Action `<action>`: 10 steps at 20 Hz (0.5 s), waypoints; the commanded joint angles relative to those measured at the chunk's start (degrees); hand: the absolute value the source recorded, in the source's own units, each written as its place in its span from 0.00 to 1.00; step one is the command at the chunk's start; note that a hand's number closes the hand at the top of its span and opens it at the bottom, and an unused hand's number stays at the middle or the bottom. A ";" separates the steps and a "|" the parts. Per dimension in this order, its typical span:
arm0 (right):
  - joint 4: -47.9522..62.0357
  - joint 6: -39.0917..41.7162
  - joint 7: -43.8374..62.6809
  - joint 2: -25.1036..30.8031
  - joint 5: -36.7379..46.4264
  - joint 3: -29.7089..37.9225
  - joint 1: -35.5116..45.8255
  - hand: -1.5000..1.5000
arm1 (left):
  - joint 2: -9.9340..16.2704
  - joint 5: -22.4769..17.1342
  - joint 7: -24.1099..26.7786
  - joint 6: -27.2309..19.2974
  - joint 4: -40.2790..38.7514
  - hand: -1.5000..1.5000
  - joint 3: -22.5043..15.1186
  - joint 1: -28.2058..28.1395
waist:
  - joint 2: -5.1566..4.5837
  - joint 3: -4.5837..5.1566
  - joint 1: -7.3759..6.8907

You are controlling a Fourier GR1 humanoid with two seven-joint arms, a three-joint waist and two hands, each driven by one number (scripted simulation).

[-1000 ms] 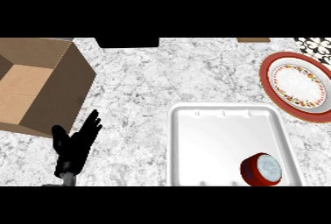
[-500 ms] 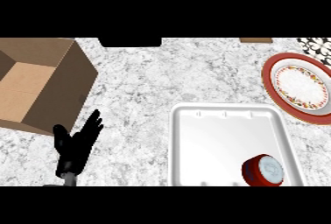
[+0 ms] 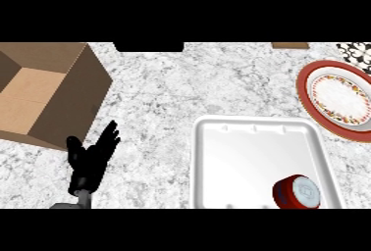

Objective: Pick the can from the tray and place it in the plate

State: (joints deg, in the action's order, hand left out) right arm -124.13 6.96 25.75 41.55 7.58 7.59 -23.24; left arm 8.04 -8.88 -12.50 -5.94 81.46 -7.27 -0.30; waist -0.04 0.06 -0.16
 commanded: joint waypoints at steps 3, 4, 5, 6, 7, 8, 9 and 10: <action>0.05 1.80 9.21 -5.05 9.67 -8.10 6.48 0.00 | 0.54 -0.67 -4.10 1.40 2.08 0.50 0.90 0.51 | 0.03 -0.05 0.03; -0.46 2.08 12.88 -5.21 11.00 -9.39 8.59 0.00 | -0.58 1.29 1.46 1.30 -2.41 0.50 0.49 1.30 | -0.03 -0.03 0.03; -1.52 0.62 13.73 -7.10 15.14 -14.87 6.22 0.00 | 0.76 -1.04 3.43 3.03 -1.74 0.50 2.47 -1.55 | -0.03 -0.01 -0.20; 2.05 1.96 10.69 -7.74 14.59 -13.29 5.58 0.00 | 1.31 -0.10 0.26 2.99 0.14 0.50 1.50 -1.47 | 0.03 -0.05 0.04; -1.93 3.29 15.03 -8.87 14.77 -15.04 6.82 0.00 | 0.72 0.93 -1.23 0.97 3.22 0.50 1.10 -1.93 | 0.08 -0.05 0.01; 4.82 3.47 12.70 -10.03 14.35 -14.83 10.01 0.00 | -1.16 1.44 2.05 1.32 -2.23 0.50 0.91 0.30 | -0.02 -0.05 0.01; 3.34 4.27 13.98 -11.40 14.96 -15.78 10.48 0.00 | -1.17 0.63 -1.74 0.80 0.01 0.50 1.36 0.67 | 0.02 -0.06 0.06; 1.27 4.70 14.45 -12.64 15.19 -15.45 8.46 0.00 | -0.96 1.67 0.29 1.00 -1.45 0.50 1.85 1.54 | 0.05 -0.05 0.27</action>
State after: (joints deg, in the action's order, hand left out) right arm -122.72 9.91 37.77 32.77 20.56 -5.36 -15.63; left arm 7.81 -8.20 -12.50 -4.63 81.19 -5.98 -0.23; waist -0.02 0.02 -0.12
